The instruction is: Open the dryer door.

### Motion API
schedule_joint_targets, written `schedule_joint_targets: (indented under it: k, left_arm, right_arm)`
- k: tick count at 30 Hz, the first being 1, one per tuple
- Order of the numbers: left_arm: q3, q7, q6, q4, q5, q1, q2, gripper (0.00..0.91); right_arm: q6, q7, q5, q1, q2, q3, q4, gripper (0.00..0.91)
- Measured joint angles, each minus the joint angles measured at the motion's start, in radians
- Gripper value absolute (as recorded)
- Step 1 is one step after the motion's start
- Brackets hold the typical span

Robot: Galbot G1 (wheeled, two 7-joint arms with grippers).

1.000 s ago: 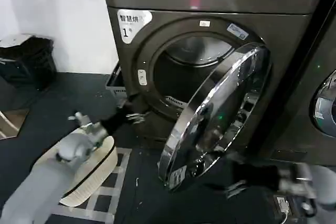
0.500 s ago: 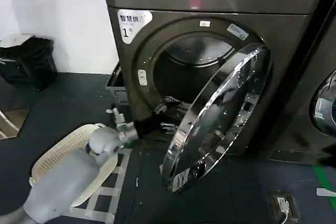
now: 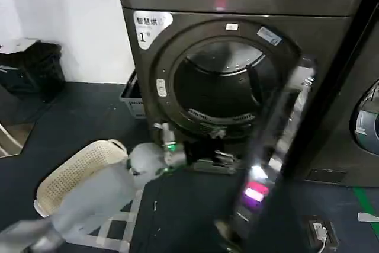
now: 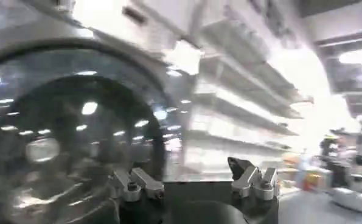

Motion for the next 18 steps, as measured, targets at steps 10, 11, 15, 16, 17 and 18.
schedule_joint_targets:
  k: [10, 11, 15, 16, 17, 18]
  left_arm:
    - [0.167, 0.017, -0.007, 0.099, 0.029, -0.136, -0.105, 0.907]
    - [0.182, 0.015, -0.007, 0.110, 0.028, -0.151, -0.115, 0.907]
    - [0.222, 0.014, -0.011, 0.147, 0.030, -0.195, -0.161, 0.907]
    - [0.230, 0.013, -0.011, 0.161, 0.030, -0.206, -0.175, 0.907]
    - [0.236, 0.013, -0.010, 0.176, 0.028, -0.219, -0.191, 0.907]
    - [0.241, 0.011, -0.011, 0.190, 0.028, -0.228, -0.208, 0.907]
  right_arm:
    - [-0.086, -0.002, 0.076, -0.022, -0.065, 0.204, -0.013, 0.907]
    - [-0.088, -0.005, 0.086, -0.031, -0.070, 0.221, -0.012, 0.907]
    - [-0.090, -0.001, 0.086, -0.068, -0.088, 0.293, -0.017, 0.907]
    - [-0.093, 0.000, 0.086, -0.075, -0.089, 0.308, -0.017, 0.907]
    - [-0.093, 0.001, 0.086, -0.079, -0.089, 0.319, -0.015, 0.907]
    - [-0.094, -0.001, 0.086, -0.083, -0.088, 0.328, -0.012, 0.907]
